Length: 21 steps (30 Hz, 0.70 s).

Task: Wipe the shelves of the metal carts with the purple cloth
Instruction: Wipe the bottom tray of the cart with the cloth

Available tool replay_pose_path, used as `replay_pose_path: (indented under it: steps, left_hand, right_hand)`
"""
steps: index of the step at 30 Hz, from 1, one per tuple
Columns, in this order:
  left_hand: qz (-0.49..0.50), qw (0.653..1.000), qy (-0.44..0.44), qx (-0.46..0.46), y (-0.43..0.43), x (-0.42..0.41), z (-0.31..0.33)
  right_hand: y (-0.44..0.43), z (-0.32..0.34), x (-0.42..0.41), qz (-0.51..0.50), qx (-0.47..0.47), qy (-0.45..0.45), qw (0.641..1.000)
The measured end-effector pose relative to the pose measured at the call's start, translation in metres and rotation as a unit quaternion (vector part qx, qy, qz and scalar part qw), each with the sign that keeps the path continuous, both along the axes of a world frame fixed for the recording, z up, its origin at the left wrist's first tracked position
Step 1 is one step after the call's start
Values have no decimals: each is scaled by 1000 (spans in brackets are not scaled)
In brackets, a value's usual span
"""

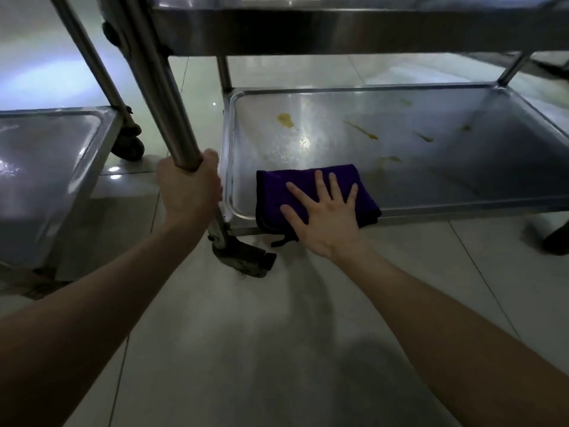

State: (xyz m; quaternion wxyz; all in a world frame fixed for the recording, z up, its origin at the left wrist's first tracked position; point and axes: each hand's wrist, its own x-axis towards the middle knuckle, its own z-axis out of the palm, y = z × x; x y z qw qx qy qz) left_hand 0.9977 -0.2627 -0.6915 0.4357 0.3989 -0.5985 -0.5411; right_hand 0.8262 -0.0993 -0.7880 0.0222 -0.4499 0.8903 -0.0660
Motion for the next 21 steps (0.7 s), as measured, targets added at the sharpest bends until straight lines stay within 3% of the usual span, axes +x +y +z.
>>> replay_pose_path:
  steps: [4,13,21]
  left_hand:
    - [18,1000,-1,-19,-8,9,-4]
    - [65,997,51,11,-8,43,-5]
    - [67,996,64,2,-8,43,0]
  right_hand:
    - [-10,-2,9,0,-14,26,1000]
    - [-41,-3,23,60,31,-44,997]
    - [-175,16,-10,71,68,-58,993]
